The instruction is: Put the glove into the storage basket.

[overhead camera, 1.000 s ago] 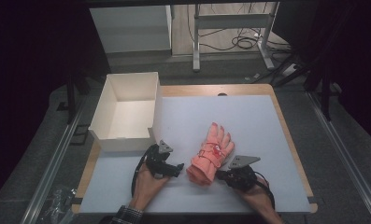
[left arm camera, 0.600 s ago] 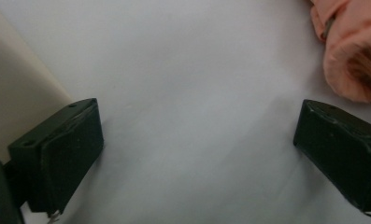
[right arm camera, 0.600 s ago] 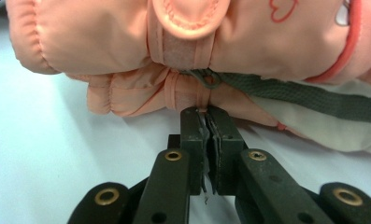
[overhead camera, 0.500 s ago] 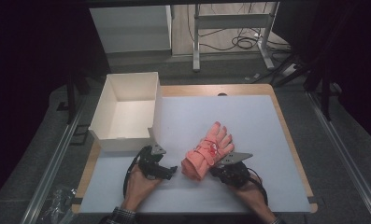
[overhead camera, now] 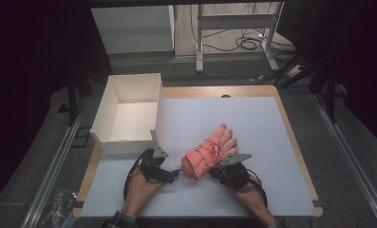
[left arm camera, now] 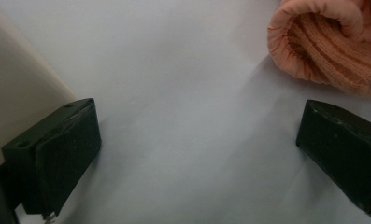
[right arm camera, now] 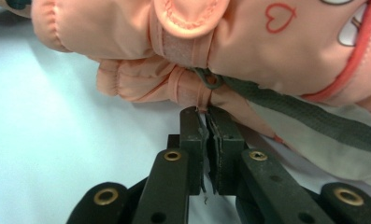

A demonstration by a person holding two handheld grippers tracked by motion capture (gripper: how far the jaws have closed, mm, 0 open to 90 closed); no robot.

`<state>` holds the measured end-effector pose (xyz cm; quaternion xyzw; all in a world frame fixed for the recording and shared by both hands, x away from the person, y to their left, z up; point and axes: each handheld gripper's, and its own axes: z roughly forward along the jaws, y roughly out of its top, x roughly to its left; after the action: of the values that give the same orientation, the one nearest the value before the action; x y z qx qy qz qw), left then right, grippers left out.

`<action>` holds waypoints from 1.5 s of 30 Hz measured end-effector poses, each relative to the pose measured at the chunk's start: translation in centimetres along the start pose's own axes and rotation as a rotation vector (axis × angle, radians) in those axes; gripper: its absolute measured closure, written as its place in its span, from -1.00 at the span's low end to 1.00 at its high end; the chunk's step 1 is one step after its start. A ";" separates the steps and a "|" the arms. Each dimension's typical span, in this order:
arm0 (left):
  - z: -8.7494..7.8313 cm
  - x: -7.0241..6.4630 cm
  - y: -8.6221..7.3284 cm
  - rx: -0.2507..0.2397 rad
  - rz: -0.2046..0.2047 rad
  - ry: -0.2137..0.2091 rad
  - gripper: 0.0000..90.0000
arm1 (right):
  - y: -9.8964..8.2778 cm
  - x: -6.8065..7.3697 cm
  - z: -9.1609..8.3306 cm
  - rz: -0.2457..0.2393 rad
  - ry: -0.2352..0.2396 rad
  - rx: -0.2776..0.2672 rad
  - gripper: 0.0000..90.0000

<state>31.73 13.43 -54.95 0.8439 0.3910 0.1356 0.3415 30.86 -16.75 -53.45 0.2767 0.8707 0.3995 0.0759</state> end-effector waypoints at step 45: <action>-3.2 -5.3 10.4 -0.025 0.193 -0.202 -1.00 | -3.5 -6.4 -5.2 0.068 -0.261 0.003 -0.33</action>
<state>32.56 6.16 -45.37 0.8826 0.2697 0.0869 0.3751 32.95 -25.46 -53.14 0.3555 0.8441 0.3613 0.1746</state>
